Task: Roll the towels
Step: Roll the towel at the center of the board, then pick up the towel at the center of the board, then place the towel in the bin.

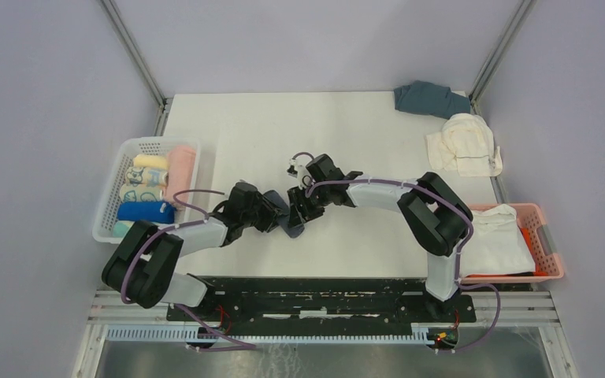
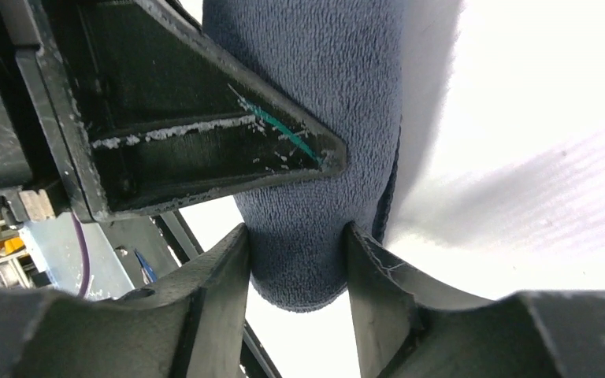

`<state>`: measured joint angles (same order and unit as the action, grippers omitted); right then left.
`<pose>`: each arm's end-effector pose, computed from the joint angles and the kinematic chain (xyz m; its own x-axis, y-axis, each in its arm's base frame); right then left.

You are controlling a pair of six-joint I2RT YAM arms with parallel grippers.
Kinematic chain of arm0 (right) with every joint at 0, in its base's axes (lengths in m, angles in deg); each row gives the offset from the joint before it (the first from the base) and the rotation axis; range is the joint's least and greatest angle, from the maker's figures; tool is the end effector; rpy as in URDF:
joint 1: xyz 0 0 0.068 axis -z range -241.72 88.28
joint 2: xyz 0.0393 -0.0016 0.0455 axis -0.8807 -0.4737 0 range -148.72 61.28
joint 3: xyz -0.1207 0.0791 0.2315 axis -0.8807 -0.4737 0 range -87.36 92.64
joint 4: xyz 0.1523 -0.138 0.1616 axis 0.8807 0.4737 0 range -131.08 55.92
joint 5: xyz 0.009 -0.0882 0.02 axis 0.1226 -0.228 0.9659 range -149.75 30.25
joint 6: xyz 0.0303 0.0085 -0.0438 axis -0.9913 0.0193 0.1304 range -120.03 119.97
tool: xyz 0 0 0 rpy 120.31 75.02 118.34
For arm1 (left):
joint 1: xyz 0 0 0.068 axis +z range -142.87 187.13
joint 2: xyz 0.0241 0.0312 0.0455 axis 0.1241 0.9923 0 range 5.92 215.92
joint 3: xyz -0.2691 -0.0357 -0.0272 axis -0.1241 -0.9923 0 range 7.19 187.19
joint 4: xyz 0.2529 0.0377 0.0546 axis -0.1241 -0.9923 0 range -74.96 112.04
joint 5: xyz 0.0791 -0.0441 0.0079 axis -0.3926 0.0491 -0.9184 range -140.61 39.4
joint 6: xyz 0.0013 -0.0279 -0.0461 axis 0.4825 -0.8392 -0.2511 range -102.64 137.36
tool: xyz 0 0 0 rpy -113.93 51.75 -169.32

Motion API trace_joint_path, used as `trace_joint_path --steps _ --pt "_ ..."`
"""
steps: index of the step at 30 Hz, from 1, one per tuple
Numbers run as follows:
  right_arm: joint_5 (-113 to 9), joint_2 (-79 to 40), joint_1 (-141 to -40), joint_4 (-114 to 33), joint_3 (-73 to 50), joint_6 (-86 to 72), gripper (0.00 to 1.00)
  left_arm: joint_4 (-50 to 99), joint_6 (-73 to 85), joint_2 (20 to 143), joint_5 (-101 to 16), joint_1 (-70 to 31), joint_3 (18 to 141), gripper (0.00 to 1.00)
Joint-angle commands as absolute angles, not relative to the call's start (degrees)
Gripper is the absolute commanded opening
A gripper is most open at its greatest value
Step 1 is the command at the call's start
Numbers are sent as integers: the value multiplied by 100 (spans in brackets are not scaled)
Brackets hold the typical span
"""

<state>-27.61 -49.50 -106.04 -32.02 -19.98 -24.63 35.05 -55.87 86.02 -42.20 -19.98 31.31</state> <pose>0.2705 0.2904 0.1530 -0.8587 -0.3458 -0.3783 -0.5125 0.5756 0.6372 0.2125 -0.1147 0.1297 -0.6979 -0.7068 -0.1157 -0.4233 0.5374 -0.7294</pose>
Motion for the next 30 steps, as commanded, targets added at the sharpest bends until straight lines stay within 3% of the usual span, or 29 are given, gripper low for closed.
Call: trace_joint_path --steps 1,6,14,23,30 --pt "-3138 -4323 -10514 -2670 -2144 -2270 57 2728 -5616 8492 -4532 -1827 3844 31" --pt "-3763 -3325 -10367 -2227 -2378 -2049 76 1884 -5400 8297 -4492 -1194 4585 29" --pt "-4679 -2093 -10226 -1646 -2765 -1741 95 751 -4759 8135 -4367 476 5935 29" --pt "-4837 -1744 -10206 -1454 -2851 -1577 100 -151 -3826 8795 -3938 2645 7540 30" --pt "-4831 -1747 -10205 -1344 -2819 -1498 100 -185 -3682 9734 -3425 3540 8249 30"
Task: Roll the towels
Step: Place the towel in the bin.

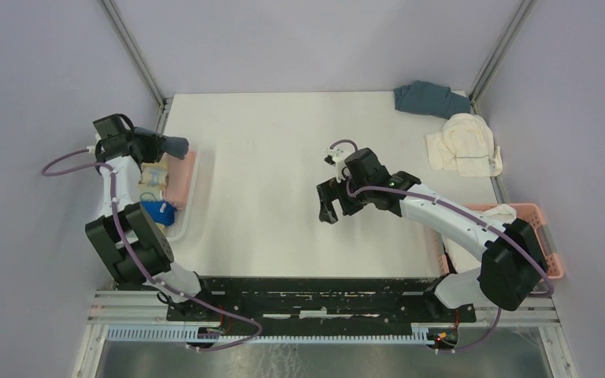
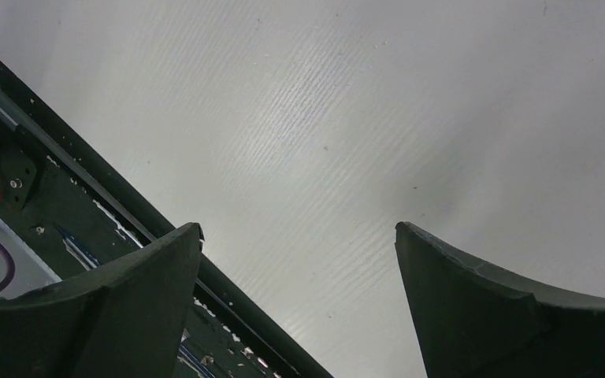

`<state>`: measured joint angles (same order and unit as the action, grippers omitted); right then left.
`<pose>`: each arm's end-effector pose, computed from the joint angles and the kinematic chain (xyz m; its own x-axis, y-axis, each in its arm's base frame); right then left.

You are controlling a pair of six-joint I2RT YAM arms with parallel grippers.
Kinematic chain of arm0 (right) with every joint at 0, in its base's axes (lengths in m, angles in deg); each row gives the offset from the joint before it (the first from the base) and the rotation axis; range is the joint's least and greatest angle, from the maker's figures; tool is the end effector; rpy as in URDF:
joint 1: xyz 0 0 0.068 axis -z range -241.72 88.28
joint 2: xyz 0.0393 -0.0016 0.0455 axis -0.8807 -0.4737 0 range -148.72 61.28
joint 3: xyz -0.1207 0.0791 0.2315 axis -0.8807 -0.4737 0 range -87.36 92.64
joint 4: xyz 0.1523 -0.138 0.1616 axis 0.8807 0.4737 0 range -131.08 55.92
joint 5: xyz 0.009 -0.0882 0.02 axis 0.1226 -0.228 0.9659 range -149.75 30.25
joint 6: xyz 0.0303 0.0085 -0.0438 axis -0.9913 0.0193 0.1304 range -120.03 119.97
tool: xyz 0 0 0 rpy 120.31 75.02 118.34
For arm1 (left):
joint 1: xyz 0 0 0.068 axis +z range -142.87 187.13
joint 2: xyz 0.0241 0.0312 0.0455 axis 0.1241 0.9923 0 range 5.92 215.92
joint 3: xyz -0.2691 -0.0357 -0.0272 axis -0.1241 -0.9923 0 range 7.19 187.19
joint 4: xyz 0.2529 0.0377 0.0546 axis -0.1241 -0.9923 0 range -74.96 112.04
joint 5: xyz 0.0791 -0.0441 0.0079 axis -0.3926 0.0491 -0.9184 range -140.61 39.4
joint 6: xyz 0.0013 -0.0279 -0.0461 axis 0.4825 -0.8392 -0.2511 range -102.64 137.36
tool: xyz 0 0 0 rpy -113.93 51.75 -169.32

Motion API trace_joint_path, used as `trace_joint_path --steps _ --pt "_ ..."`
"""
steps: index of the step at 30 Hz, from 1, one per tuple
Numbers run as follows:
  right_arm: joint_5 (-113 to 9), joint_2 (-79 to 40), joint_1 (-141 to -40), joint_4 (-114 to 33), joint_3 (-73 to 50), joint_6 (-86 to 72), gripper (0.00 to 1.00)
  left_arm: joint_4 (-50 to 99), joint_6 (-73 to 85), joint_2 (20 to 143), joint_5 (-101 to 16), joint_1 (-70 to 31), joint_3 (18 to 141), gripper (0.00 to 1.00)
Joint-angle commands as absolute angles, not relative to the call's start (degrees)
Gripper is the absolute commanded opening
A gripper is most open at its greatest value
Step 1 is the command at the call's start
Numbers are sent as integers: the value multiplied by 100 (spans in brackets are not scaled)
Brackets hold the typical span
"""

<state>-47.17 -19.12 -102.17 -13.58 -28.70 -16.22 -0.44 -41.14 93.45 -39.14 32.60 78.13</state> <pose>0.2209 0.1983 0.2564 -0.7604 -0.2905 -0.5809 -0.5512 0.7617 0.3405 0.3147 0.1420 0.2962 -0.0567 -0.9526 -0.2988 -0.6325 0.2659 -0.7275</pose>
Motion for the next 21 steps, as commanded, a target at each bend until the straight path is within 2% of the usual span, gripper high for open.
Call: trace_joint_path --steps 1,14,21 --pt "-4826 -1743 -10203 -1326 -2816 -1490 100 -196 -3629 9840 -3410 3591 8351 30" --pt "-4831 -2036 -10193 -1156 -2641 -1413 100 -123 -3394 10783 -3254 3918 9008 31" --pt "-4812 -2159 -10194 -1167 -2665 -1375 100 -529 -2886 11343 -3931 3922 9262 33"
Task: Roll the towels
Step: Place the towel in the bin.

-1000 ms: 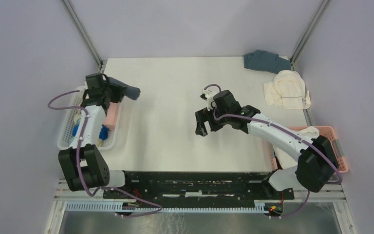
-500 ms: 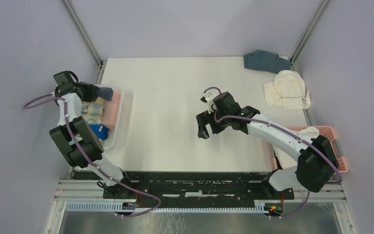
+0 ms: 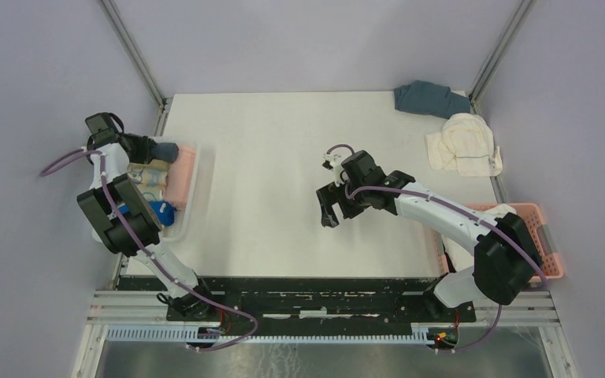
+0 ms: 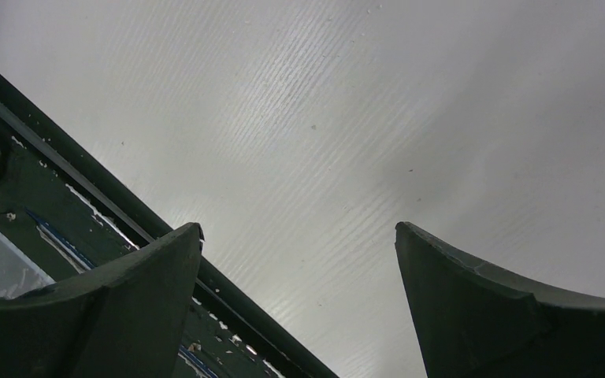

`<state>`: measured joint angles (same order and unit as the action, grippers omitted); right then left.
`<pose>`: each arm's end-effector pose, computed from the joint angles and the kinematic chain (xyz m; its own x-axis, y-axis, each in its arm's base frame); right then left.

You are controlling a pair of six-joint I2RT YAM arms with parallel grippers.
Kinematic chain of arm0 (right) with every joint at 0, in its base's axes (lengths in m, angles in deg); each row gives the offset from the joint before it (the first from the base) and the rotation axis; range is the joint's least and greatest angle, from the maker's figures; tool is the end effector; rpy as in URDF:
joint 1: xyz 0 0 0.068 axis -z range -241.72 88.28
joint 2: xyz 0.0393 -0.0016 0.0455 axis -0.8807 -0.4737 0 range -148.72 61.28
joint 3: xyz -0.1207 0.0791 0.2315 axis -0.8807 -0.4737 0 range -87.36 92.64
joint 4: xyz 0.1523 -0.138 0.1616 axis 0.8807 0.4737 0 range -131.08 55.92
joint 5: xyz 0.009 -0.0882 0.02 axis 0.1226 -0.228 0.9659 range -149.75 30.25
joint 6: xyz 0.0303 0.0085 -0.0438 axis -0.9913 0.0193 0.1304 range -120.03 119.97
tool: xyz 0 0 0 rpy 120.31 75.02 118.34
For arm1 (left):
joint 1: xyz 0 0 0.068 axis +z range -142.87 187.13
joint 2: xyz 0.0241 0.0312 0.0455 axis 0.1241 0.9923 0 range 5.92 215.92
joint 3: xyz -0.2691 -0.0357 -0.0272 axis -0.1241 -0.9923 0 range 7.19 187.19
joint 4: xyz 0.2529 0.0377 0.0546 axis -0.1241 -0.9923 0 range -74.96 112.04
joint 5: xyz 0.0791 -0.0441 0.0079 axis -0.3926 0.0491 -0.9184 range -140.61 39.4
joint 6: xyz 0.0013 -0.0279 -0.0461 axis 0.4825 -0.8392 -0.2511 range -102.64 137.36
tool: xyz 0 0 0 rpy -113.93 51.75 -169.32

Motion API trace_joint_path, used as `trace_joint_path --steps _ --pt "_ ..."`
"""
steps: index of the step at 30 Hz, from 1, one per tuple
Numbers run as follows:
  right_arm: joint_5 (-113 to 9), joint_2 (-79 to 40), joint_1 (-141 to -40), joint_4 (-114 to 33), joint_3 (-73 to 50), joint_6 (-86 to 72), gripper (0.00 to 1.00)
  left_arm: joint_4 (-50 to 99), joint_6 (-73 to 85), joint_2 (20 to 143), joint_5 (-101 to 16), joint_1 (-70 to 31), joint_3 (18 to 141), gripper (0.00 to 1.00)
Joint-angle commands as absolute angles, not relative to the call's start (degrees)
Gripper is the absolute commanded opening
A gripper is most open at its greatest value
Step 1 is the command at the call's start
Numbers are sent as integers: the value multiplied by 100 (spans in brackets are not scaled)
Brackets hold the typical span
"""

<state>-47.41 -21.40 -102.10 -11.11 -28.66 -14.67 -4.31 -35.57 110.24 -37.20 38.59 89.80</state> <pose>0.2227 0.1991 0.2426 -0.7802 -0.3393 -0.5256 -0.5493 0.7736 0.3160 0.3522 0.2058 0.2537 -0.0828 -0.9606 -0.2653 -0.7326 0.2392 -0.6373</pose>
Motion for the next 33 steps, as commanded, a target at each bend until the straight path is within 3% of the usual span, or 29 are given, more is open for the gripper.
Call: trace_joint_path --steps 1,14,21,27,33 --pt "-4813 -2165 -10195 -1180 -2686 -1367 100 -570 -2832 11383 -4037 3924 9270 33" --pt "-4783 -2248 -10196 -1264 -2802 -1364 100 -701 -2505 11952 -4556 3938 9197 40" --pt "-4692 -2349 -10198 -1331 -2832 -1417 100 -679 -2333 12340 -4193 3945 9240 54" --pt "-4703 -2221 -10191 -1321 -2819 -1405 100 -790 -2285 11905 -4191 3942 9254 67" --pt "-4715 -2106 -10195 -1313 -2802 -1426 100 -995 -2336 11466 -4342 3944 9314 73"
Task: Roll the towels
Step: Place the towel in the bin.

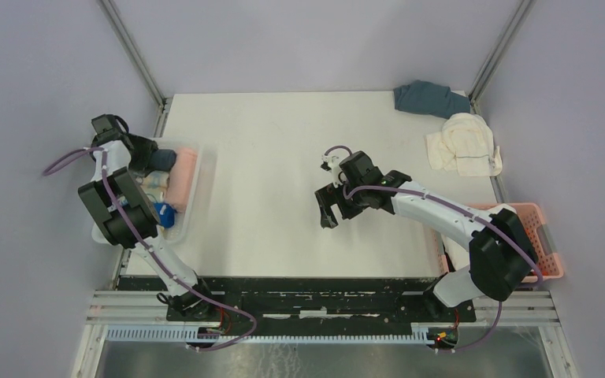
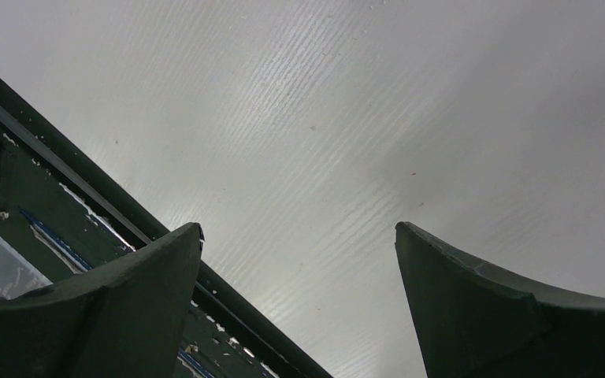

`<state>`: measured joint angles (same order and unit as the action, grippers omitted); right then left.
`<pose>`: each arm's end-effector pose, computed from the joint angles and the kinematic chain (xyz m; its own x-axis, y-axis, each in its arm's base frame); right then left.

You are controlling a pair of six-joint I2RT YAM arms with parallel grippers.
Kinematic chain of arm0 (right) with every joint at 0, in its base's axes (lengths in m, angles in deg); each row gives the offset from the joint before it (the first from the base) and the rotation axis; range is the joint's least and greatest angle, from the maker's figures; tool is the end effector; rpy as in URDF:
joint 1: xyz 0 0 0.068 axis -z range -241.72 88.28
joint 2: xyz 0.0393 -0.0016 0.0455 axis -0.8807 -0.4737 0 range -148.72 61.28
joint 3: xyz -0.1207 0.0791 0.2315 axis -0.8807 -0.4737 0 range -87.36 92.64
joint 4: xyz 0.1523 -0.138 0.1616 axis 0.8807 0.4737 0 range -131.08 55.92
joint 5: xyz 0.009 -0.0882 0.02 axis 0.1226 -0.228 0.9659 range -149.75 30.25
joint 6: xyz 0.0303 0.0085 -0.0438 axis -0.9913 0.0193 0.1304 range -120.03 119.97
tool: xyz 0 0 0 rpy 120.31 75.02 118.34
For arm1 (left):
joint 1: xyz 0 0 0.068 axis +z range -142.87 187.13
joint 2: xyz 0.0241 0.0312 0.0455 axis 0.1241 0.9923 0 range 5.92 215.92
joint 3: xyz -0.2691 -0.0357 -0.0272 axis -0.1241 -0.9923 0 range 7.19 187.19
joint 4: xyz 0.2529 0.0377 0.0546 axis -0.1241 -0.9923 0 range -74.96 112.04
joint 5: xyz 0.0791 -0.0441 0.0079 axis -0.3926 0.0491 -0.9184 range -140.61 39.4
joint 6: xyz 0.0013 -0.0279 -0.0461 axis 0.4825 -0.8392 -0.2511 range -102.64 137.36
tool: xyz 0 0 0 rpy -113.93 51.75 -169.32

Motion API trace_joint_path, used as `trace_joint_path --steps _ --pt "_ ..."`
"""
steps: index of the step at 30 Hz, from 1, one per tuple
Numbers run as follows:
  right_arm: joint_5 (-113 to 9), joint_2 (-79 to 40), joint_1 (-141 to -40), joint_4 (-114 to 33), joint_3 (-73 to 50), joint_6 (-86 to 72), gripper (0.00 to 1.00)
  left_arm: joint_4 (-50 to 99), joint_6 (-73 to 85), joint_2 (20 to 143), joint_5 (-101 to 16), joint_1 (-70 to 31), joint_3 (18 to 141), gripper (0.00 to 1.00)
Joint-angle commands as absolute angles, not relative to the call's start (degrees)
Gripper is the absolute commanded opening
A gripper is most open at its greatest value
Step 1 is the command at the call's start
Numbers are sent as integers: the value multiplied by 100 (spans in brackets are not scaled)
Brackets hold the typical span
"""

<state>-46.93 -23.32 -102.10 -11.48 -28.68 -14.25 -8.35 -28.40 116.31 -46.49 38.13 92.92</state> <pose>0.2260 0.2024 0.2336 -0.7875 -0.3552 -0.5037 -0.5508 0.7724 0.3164 0.3635 0.2154 0.2235 -0.1474 -0.9222 -0.3575 -0.8371 0.3088 -0.4515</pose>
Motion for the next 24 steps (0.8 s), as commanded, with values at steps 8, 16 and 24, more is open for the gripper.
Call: trace_joint_path --steps 8,16,24 --pt "-4904 -1860 -10194 -1298 -2855 -1436 100 -1253 -2401 11082 -4437 3938 9228 81" --pt "-5163 -1609 -10193 -1245 -2845 -1452 100 -1390 -2474 10389 -4734 3947 8866 92" --pt "-5369 -1358 -10192 -1180 -2890 -1414 100 -1601 -2616 9972 -4783 3948 8877 94"
